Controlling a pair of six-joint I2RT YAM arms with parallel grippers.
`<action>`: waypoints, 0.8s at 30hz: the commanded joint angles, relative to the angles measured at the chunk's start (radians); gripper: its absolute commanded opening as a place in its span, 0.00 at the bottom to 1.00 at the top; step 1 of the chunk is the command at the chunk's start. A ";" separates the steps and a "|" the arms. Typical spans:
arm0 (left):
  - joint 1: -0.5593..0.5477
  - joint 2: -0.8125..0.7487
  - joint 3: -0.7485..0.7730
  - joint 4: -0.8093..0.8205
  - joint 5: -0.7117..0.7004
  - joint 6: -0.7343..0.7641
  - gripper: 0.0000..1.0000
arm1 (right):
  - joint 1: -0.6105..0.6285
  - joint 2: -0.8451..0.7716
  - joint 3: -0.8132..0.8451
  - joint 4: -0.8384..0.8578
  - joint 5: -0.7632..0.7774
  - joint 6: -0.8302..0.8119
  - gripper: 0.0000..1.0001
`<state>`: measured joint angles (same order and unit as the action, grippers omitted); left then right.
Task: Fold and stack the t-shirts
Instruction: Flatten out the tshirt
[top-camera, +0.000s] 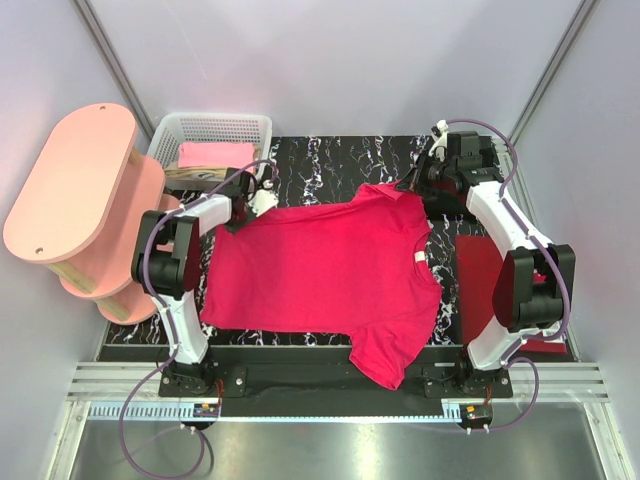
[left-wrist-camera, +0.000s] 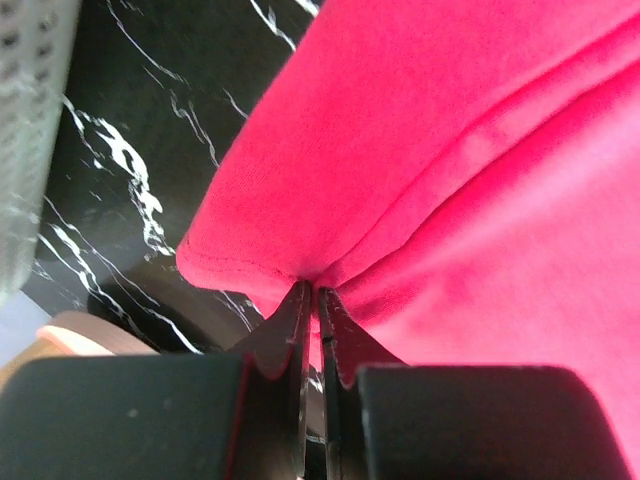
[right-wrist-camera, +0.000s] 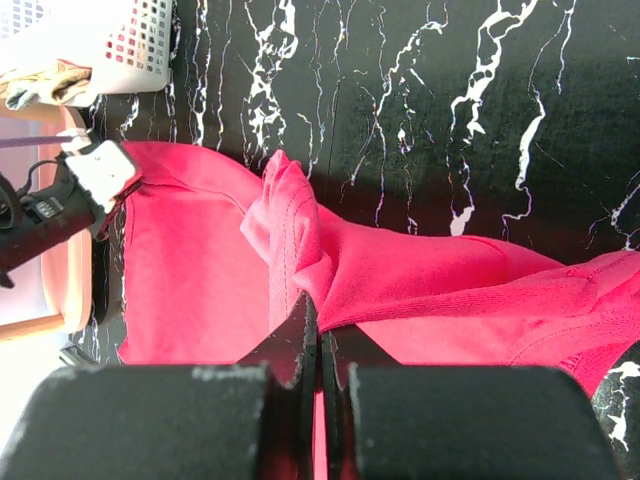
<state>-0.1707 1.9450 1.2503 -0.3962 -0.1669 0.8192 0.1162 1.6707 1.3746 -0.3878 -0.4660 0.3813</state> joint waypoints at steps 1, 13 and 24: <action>0.008 -0.127 0.038 -0.078 0.038 0.008 0.08 | 0.007 -0.031 0.032 0.021 -0.022 -0.012 0.00; 0.008 -0.257 0.020 -0.110 0.030 -0.002 0.00 | 0.008 -0.101 0.004 0.018 -0.034 -0.007 0.00; 0.008 -0.539 0.138 -0.252 -0.029 0.018 0.00 | 0.016 -0.432 -0.002 -0.098 -0.066 -0.002 0.00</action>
<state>-0.1680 1.5944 1.2728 -0.5900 -0.1638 0.8307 0.1200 1.4193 1.3609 -0.4515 -0.4927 0.3824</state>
